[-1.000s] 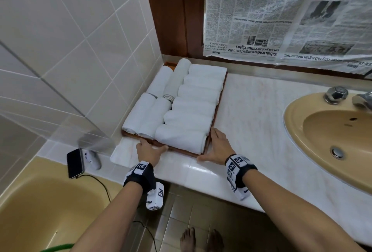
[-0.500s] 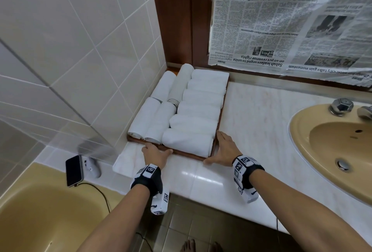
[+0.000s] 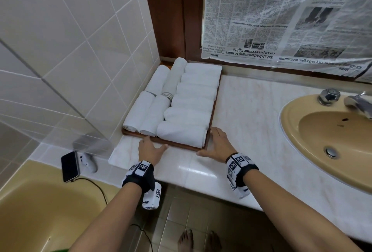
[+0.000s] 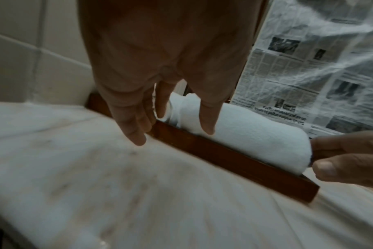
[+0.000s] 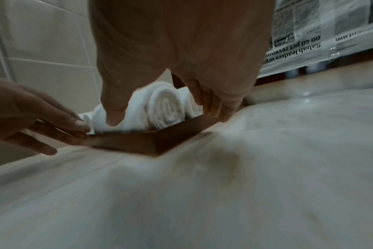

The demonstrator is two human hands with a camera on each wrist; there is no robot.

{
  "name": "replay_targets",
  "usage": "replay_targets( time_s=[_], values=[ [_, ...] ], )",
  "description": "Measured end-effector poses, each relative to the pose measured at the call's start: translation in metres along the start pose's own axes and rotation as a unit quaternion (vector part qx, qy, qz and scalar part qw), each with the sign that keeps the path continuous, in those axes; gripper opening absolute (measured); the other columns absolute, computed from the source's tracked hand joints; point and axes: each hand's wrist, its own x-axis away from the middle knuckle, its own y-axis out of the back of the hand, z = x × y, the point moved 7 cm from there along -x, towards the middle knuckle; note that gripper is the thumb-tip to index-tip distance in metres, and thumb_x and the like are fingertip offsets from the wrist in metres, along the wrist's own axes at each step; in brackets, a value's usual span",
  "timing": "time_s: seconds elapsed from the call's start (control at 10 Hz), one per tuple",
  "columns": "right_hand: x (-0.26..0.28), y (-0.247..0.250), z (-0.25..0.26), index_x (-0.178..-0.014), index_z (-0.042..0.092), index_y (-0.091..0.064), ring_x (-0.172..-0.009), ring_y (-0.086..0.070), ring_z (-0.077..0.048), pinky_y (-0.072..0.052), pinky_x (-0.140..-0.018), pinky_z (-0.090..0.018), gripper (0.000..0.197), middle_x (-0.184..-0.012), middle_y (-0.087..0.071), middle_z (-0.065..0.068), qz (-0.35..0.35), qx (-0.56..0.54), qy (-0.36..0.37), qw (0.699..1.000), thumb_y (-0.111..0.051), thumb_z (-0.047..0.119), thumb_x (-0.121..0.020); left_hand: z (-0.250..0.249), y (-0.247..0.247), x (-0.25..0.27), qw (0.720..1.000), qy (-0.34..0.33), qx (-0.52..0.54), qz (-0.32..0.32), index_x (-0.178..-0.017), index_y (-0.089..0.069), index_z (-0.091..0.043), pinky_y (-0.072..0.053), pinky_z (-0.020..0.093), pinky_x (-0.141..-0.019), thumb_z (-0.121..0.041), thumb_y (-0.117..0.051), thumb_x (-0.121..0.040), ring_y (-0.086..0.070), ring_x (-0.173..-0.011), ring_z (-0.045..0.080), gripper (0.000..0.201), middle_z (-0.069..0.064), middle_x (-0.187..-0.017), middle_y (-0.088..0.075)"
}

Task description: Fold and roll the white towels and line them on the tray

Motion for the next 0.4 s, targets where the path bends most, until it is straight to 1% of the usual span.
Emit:
replay_targets(
  time_s=[0.1, 0.2, 0.3, 0.4],
  values=[
    [0.015, 0.007, 0.001, -0.154, 0.009, -0.015, -0.146, -0.017, -0.026, -0.021, -0.118, -0.037, 0.113, -0.159, -0.018, -0.01, -0.011, 0.022, 0.006, 1.0, -0.078, 0.058, -0.073, -0.008, 0.001, 0.011, 0.999, -0.045, -0.027, 0.008, -0.134, -0.05, -0.001, -0.039, 0.04, -0.103, -0.044, -0.076, -0.083, -0.048, -0.126, 0.034, 0.072, 0.018, -0.135, -0.054],
    [0.034, 0.023, 0.009, -0.154, 0.009, -0.017, -0.147, -0.017, -0.025, -0.02, -0.118, -0.036, 0.108, -0.16, -0.019, -0.01, -0.031, 0.006, 0.017, 0.999, -0.076, 0.056, -0.077, -0.02, 0.005, 0.026, 0.996, -0.076, -0.035, 0.006, -0.134, -0.05, -0.001, -0.037, 0.039, -0.104, -0.043, -0.074, -0.085, -0.047, -0.128, 0.032, 0.069, 0.017, -0.136, -0.054],
    [0.053, 0.05, 0.025, -0.15, 0.011, -0.031, -0.138, -0.035, -0.021, -0.031, -0.115, -0.037, 0.093, -0.152, -0.033, -0.007, -0.073, -0.051, 0.042, 0.995, -0.076, 0.051, -0.079, -0.033, 0.011, 0.044, 0.992, -0.127, -0.002, 0.0, -0.137, -0.051, -0.005, -0.04, 0.038, -0.106, -0.039, -0.073, -0.087, -0.05, -0.126, 0.027, 0.064, 0.012, -0.137, -0.055],
    [0.077, 0.093, 0.046, -0.13, 0.019, -0.056, -0.107, -0.06, -0.006, -0.052, -0.093, -0.037, 0.052, -0.126, -0.06, 0.004, -0.145, -0.185, 0.096, 0.967, -0.075, 0.036, -0.085, -0.031, 0.01, 0.069, 0.984, -0.166, 0.058, 0.018, -0.135, -0.054, -0.012, -0.046, 0.026, -0.094, -0.034, -0.073, -0.089, -0.059, -0.112, 0.014, 0.055, 0.0, -0.128, -0.06]
  ],
)
